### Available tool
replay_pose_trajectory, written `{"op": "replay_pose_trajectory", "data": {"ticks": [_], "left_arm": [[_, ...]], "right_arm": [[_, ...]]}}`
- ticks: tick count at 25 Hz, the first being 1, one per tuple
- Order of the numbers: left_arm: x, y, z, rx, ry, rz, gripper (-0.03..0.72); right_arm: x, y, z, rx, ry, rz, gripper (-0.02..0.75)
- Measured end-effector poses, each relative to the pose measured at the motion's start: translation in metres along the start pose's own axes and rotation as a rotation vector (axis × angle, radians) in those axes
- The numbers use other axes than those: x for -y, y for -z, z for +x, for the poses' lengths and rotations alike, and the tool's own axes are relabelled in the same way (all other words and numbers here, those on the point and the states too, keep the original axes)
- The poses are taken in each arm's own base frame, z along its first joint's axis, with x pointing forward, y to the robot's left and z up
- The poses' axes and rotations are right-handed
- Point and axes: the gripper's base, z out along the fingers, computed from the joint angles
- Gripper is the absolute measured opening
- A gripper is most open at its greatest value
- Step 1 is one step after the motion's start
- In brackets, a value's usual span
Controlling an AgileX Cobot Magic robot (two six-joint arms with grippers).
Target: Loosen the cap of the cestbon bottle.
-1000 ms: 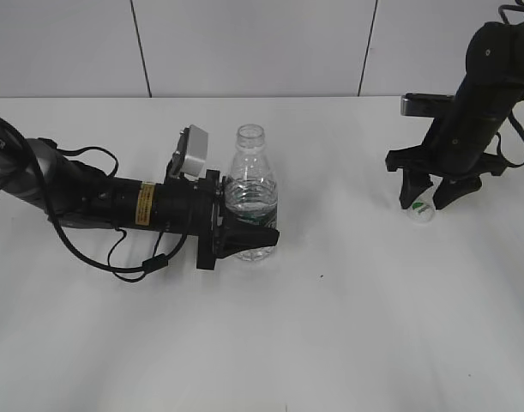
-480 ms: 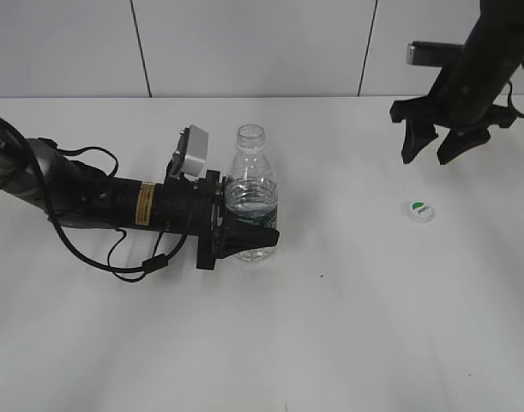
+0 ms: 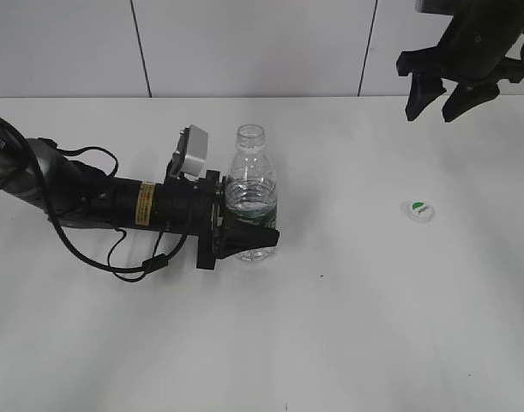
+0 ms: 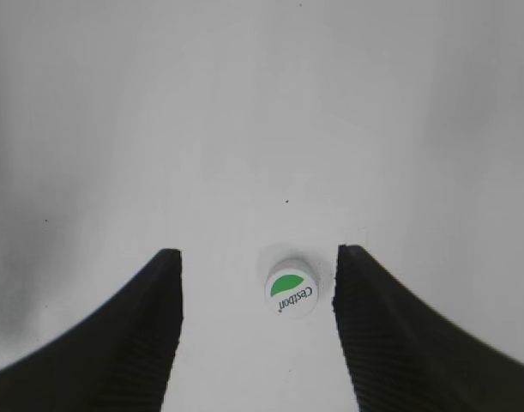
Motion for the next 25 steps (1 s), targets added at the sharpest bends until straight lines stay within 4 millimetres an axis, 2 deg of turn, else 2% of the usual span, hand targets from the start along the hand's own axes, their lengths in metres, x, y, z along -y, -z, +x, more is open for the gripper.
{"op": "replay_pose_trajectory", "data": {"ticks": [15,20,25], "left_arm": [[0.0,0.0,0.002,-0.017,0.083,-0.001,0.522],[0.0,0.0,0.001,-0.016,0.093,-0.004,0.529],[0.001,0.004,-0.018,-0.013,0.05,0.0,0.531]], "right_arm": [[0.0,0.0,0.001,-0.009,0.001,-0.001,0.433],[0.0,0.0,0.001,-0.009,0.001,-0.001,0.433],[0.0,0.0,0.001,-0.01,0.002,0.0,0.433]]}}
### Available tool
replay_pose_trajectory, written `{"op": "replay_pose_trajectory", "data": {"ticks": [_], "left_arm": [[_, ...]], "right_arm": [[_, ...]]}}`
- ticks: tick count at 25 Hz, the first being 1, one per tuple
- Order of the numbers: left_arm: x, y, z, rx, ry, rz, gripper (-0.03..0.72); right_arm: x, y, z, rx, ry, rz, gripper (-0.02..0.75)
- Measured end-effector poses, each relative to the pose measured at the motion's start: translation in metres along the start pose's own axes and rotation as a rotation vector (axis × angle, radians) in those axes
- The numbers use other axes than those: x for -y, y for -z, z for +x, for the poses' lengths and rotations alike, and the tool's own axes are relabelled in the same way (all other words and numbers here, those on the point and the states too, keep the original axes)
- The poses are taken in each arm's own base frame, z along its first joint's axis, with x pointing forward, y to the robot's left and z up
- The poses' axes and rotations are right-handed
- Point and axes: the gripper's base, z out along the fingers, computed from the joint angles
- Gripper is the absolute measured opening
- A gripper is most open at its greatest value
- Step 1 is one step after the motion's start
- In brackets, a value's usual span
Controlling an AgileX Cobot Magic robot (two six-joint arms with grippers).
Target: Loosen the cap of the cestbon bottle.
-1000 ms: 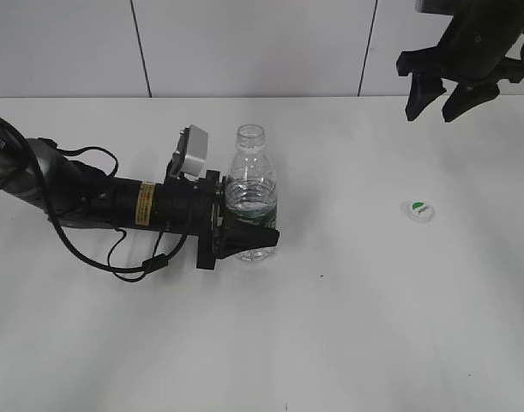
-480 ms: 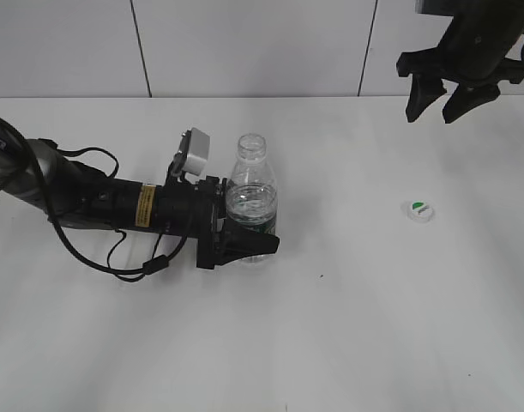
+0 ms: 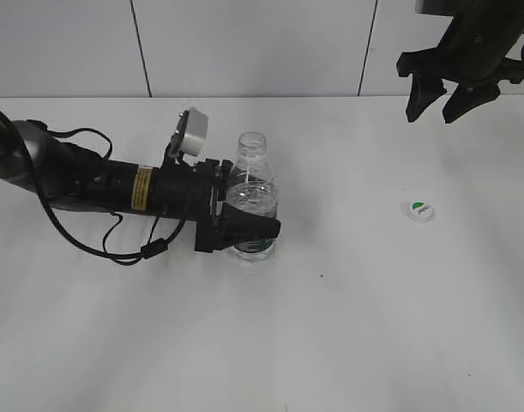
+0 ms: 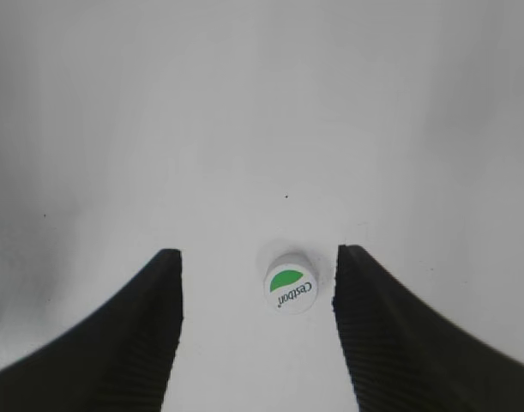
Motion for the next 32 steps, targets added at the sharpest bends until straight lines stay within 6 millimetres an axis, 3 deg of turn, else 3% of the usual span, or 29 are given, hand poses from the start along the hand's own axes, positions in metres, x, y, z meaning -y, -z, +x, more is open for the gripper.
{"op": "replay_pose_trajectory", "data": {"ticks": [8,32], "left_arm": [[0.008,0.011,-0.044,0.006,-0.07,0.008,0.531],[0.044,0.043,-0.135,-0.009,-0.212,0.01,0.531]], "right_arm": [[0.0,0.0,0.0,0.0,0.0,0.0,0.433],[-0.001,0.003,0.003,-0.041,0.002,-0.004,0.433]]}}
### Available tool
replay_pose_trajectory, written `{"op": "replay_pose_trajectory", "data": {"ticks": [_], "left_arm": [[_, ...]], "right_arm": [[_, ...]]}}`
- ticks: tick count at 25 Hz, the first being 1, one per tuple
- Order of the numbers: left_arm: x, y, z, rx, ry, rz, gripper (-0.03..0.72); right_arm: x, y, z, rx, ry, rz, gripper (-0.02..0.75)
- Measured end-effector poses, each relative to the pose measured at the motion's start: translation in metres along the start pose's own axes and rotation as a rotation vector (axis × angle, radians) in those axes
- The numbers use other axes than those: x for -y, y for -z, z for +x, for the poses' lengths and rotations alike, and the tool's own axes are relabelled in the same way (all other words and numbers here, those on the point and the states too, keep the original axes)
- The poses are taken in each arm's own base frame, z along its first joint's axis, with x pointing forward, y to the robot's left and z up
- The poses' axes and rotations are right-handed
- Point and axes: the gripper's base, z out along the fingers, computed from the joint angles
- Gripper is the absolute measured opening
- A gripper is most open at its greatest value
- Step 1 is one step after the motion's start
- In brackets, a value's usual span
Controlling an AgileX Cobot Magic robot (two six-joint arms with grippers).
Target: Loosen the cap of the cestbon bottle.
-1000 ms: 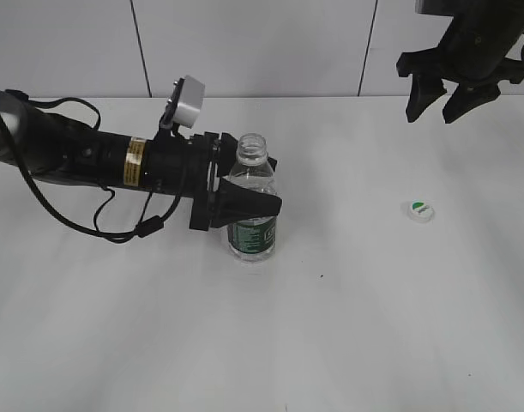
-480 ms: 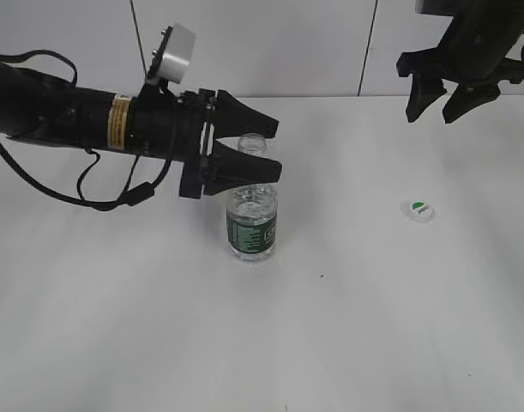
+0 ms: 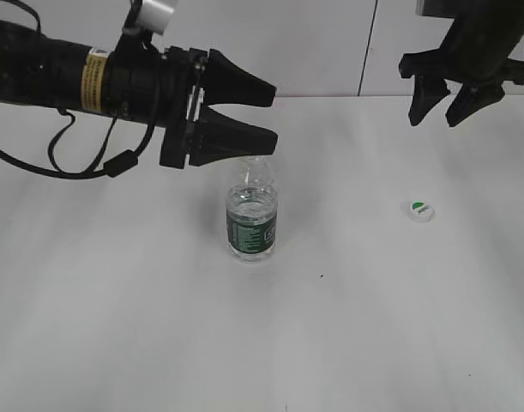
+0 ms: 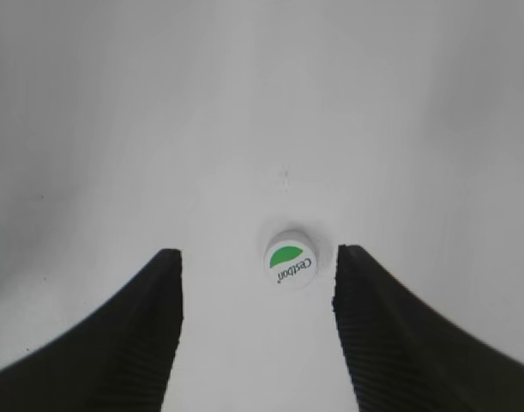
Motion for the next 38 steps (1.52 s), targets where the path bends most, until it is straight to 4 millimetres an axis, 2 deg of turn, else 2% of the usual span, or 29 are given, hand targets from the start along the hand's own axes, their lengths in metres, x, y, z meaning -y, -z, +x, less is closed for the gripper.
{"op": "replay_pose_trajectory", "data": {"ticks": [4,12,17,20,23,25,30,33,38], "left_arm": [[-0.006,0.013,-0.018,-0.08,-0.037,-0.16,0.53],[-0.028,0.056,-0.04,-0.383,-0.148,-0.667,0.53],[-0.047,0.085,-0.034,-0.499,-0.133,-0.98,0.53],[-0.056,0.113,-0.033,-0.58,-0.089,-1.29,0.53],[-0.056,0.143,-0.03,-0.652,0.012,-1.585,0.53],[-0.053,0.156,-0.025,-0.663,0.109,-1.691,0.53],[-0.045,0.162,-0.008,-0.611,0.44,-1.726,0.53],[-0.042,0.153,0.0,-0.577,0.598,-1.615,0.53],[-0.032,0.131,0.008,-0.649,0.723,-1.391,0.51]], "right_arm": [[-0.002,0.013,-0.004,-0.014,0.008,-0.005,0.433],[-0.007,0.044,-0.02,0.081,0.024,-0.009,0.433],[-0.01,0.046,-0.021,0.088,0.015,-0.042,0.433],[-0.011,0.046,-0.021,0.088,0.011,-0.055,0.433],[-0.012,0.046,-0.021,0.089,0.007,-0.067,0.433],[-0.014,0.046,-0.021,0.09,0.002,-0.083,0.433],[-0.017,0.047,-0.022,0.092,-0.01,-0.12,0.433],[-0.018,0.047,-0.022,0.092,-0.014,-0.13,0.433],[-0.019,0.052,-0.021,0.102,-0.011,-0.13,0.433]]}}
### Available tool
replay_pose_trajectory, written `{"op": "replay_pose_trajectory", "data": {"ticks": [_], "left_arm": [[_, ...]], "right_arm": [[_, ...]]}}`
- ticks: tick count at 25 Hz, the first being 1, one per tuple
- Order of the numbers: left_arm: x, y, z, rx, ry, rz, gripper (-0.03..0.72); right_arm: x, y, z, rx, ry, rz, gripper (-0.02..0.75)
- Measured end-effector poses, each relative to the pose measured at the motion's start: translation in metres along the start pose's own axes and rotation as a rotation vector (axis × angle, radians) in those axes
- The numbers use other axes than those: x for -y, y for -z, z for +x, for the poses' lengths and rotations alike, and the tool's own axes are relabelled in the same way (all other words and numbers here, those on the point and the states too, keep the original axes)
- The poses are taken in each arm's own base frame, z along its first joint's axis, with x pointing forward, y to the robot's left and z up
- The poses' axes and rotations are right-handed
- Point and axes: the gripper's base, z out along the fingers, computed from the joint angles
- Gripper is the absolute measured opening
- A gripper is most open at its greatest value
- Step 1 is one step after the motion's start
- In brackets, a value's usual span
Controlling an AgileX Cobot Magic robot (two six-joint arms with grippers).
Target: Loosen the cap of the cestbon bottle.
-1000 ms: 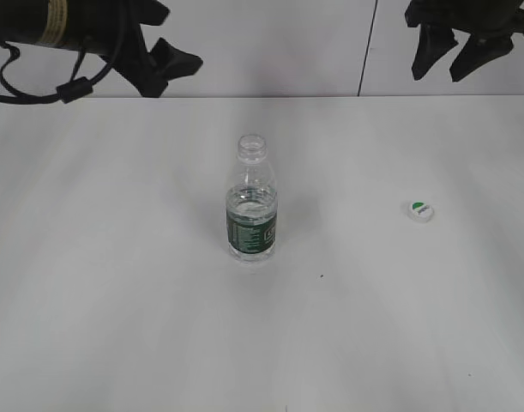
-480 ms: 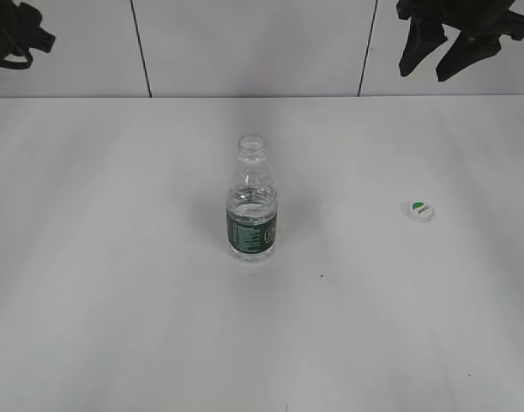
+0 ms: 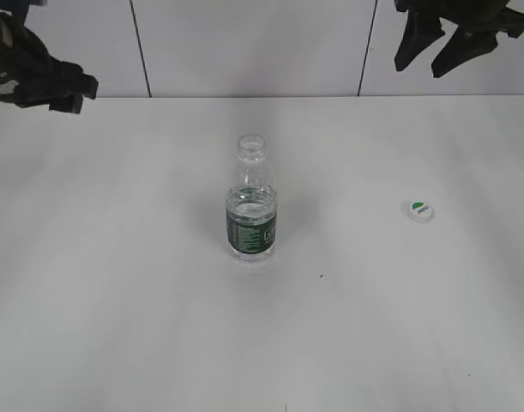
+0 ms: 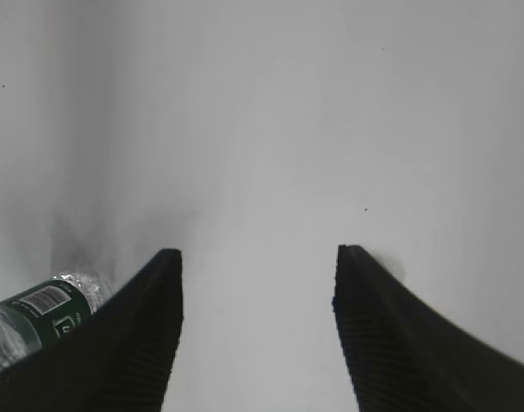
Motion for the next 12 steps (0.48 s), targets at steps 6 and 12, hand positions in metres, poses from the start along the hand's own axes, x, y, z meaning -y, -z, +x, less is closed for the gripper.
{"op": "replay_pose_trajectory", "data": {"ticks": [6,12], "left_arm": [[0.002,0.015,0.005,-0.254,0.076,0.044,0.459],[-0.006,0.036,0.008,-0.482,0.057,-0.006,0.378]], "right_arm": [[0.006,0.015,0.001,0.025,0.02,0.108,0.433],[0.006,0.031,0.012,0.024,0.022,0.157,0.433]]}}
